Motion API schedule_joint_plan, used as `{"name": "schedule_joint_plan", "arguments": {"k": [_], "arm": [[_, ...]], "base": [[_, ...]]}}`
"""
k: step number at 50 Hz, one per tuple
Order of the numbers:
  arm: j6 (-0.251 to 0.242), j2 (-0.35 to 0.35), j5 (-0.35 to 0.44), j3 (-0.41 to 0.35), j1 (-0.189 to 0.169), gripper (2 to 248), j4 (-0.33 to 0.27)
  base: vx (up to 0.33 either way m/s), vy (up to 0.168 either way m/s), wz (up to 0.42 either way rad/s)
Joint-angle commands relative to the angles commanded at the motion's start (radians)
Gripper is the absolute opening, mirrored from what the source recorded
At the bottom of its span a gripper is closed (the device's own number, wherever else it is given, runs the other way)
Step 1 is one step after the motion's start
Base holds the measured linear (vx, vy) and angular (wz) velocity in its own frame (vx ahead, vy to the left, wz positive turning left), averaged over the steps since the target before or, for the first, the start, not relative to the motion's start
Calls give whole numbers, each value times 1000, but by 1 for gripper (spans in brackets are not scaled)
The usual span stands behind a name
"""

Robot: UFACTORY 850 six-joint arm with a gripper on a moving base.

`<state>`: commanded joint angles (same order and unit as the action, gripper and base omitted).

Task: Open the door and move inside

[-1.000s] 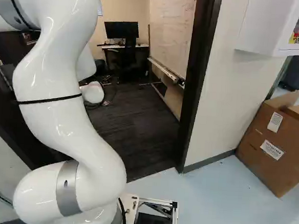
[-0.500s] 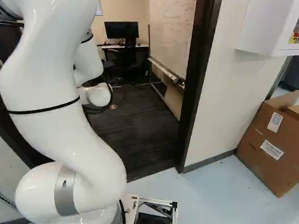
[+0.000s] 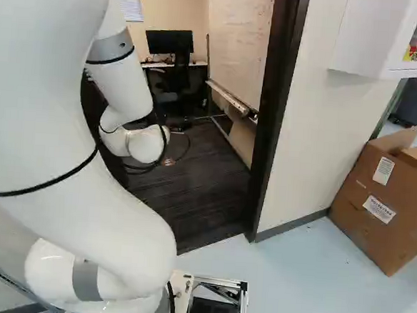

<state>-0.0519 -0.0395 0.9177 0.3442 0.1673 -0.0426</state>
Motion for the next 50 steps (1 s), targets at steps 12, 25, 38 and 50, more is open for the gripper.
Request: {"name": "schedule_joint_plan", "arguments": {"k": [12,25,38,50], "arm": [[17,-77,-15,-83,-54,247,14],[31,-145,-27,-155,-101,247,26],[42,-194,-36,-208,-135,247,35],[48,-224,-42,-240,-156,247,40]], "base": [[0,0,0],[0,0,0],[0,0,0],[0,0,0]]}}
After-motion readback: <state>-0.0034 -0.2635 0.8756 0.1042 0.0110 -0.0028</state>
